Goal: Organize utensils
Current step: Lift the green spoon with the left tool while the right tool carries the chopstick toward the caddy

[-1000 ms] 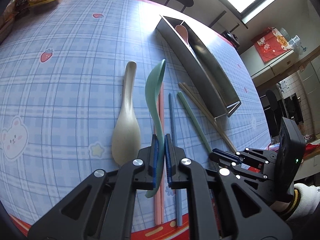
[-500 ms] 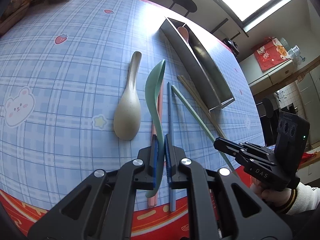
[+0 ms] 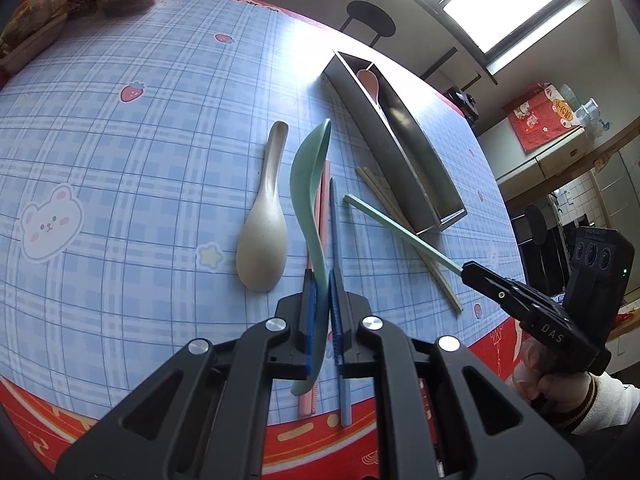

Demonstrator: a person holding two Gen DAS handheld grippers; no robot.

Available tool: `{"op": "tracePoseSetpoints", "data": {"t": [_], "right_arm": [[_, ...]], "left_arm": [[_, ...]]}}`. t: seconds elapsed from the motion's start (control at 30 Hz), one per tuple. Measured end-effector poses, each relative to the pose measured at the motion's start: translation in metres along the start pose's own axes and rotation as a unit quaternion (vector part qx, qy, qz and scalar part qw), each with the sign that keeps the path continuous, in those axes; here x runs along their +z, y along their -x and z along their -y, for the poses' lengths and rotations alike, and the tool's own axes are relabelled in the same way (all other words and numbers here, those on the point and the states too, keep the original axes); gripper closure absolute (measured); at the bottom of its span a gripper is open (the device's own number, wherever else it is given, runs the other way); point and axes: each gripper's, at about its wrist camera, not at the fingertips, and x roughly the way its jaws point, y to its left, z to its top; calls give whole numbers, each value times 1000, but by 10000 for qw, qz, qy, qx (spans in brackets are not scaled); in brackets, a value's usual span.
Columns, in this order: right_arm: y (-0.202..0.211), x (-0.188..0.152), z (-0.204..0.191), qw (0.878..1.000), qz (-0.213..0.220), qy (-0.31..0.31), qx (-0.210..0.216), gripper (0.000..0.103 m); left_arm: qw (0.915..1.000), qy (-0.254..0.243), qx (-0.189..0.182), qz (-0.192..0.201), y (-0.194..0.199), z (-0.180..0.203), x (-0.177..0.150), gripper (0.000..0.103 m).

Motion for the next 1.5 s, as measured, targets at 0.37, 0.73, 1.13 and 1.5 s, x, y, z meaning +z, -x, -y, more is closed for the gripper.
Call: {"op": "tracePoseSetpoints", "data": {"t": [0.37, 0.73, 1.13, 1.5], "right_arm": [[21, 18, 4, 9991, 416, -48, -30, 97], [38, 36, 5, 9975, 701, 8, -71, 97], [67, 82, 8, 9913, 1271, 213, -272, 97], [26, 141, 32, 9855, 1258, 602, -962, 97]], "left_arm": [[10000, 47, 29, 50, 7, -3, 0, 92], [9999, -59, 7, 93, 12, 5, 11, 92], [9990, -287, -281, 177, 18, 31, 52, 92], [9974, -440, -561, -64, -25, 68, 113, 92]]}}
